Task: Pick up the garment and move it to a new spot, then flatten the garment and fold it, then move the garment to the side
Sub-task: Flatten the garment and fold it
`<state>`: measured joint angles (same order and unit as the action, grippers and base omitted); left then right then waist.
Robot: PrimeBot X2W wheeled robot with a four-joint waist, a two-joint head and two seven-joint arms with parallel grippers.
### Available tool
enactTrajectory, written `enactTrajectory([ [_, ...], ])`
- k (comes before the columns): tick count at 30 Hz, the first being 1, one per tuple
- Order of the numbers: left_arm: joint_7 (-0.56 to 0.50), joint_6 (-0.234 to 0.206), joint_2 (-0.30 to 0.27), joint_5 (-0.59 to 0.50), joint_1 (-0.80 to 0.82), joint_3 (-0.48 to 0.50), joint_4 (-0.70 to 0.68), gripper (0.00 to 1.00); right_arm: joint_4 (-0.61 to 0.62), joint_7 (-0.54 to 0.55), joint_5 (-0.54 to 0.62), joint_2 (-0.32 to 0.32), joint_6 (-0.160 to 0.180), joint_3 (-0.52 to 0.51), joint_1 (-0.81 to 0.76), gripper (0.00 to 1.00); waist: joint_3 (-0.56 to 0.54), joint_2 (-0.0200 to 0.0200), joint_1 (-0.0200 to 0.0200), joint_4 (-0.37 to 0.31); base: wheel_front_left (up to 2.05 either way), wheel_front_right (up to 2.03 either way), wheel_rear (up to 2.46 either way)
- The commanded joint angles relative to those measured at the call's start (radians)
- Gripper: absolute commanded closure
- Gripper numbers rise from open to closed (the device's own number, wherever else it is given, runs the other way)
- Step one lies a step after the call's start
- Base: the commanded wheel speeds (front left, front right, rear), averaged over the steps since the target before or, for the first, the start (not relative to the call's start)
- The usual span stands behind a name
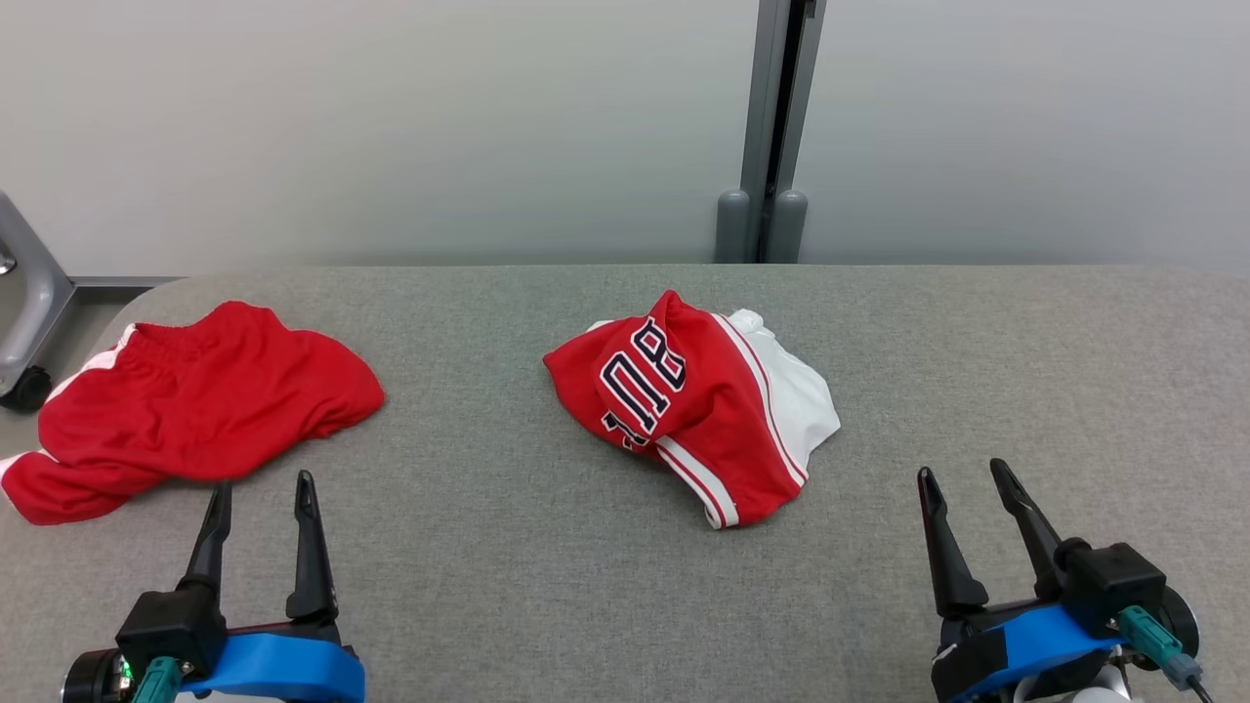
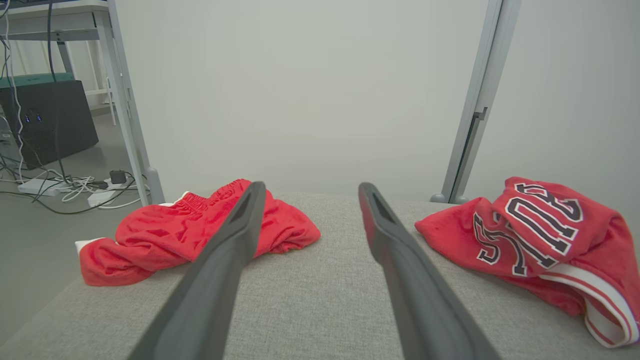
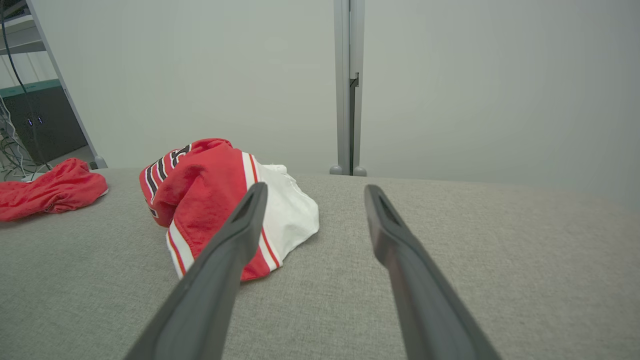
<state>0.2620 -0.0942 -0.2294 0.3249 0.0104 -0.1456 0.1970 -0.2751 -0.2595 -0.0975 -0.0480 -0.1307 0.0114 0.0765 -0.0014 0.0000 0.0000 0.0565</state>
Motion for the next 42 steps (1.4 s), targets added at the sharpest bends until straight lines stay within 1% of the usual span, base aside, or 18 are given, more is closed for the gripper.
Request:
enactTrajectory([
  [1,0.004,0.004,0.000,-0.007,-0.007,0.003,0.000,0.00,-0.002,0.000,0.004,-0.004,0.000,-0.002,-0.008,0.00,0.001,0.0000,0.0000,0.000,0.00,0.00,0.00],
  [11,0.004,0.016,0.008,-0.020,0.003,0.016,0.006,0.00,-0.004,0.001,0.005,-0.004,0.000,-0.006,-0.001,0.00,0.005,0.0000,0.0000,0.004,0.00,0.00,0.00],
  [15,0.004,0.019,0.013,-0.024,0.008,0.018,0.007,0.00,-0.010,0.002,0.009,-0.004,0.000,-0.004,0.027,0.00,0.007,0.0000,0.0000,0.008,0.00,0.00,0.00],
  [19,0.005,0.025,0.019,-0.027,0.024,0.016,0.007,0.00,-0.021,0.001,0.024,-0.004,0.000,-0.004,0.085,0.00,0.022,0.0000,0.0000,0.020,0.00,0.00,0.00],
  [24,0.004,0.037,0.029,-0.036,0.053,0.009,0.008,0.00,-0.063,0.008,0.067,-0.004,0.000,-0.002,0.204,0.00,0.053,0.0000,0.0000,0.044,0.00,0.00,0.00],
  [31,0.004,0.058,0.046,-0.046,0.107,0.006,0.010,0.00,-0.189,0.029,0.162,-0.004,0.000,-0.044,0.392,0.00,0.124,0.0000,0.0000,0.089,0.00,0.00,0.00],
  [37,0.004,0.078,0.071,-0.060,0.149,0.009,0.017,0.00,-0.370,0.040,0.246,-0.009,0.000,-0.100,0.503,0.00,0.175,0.0000,0.0000,0.129,0.00,0.00,0.00],
  [42,0.005,0.095,0.094,-0.074,0.170,0.014,0.029,0.00,-0.542,0.036,0.300,-0.024,0.000,-0.152,0.540,0.00,0.189,0.0000,0.0000,0.156,0.00,0.00,0.00],
])
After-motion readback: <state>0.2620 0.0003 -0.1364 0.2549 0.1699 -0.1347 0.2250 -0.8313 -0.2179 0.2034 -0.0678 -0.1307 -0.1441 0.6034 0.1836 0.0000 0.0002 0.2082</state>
